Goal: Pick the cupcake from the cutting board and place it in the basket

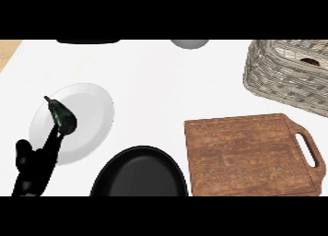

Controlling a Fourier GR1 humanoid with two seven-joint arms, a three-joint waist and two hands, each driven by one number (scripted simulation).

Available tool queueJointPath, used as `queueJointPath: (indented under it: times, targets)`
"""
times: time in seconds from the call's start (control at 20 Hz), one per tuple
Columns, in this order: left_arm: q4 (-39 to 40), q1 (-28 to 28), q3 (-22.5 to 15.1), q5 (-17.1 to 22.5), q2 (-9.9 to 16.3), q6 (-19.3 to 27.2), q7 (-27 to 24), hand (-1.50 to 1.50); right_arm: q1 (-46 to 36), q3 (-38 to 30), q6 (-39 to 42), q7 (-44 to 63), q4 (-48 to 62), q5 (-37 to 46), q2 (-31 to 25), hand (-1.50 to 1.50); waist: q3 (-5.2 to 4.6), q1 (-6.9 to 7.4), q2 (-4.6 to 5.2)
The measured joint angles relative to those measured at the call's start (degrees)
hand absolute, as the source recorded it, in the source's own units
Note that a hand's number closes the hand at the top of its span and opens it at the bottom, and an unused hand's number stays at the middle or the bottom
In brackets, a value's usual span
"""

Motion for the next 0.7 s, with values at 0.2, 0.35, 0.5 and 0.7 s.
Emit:
queueJointPath:
  times: [0.2,0.35,0.5,0.7]
  targets:
    - [0.4,-0.2,0.0,-0.5,-0.2,-0.1,0.3,0.00,-0.1,-1.1,-1.8,-1.6,-0.1,-1.6,-0.5,-1.50,0.07,-0.13,-0.12]
    - [0.5,-0.2,0.3,-0.5,-0.4,-0.1,0.4,0.00,0.1,-2.8,-2.7,-1.6,-1.1,-3.5,-1.5,-1.50,0.07,-0.34,-0.24]
    - [0.4,0.3,0.6,-0.9,-0.6,0.2,0.0,0.00,1.4,-4.7,-2.2,-1.3,-2.9,-5.7,-3.2,-1.50,0.06,-0.77,-0.40]
    - [0.3,0.8,1.1,-0.6,-0.5,-0.4,-0.4,0.00,4.8,-7.4,-1.4,-1.0,-5.0,-8.1,-6.2,-1.50,0.00,-1.27,-0.51]
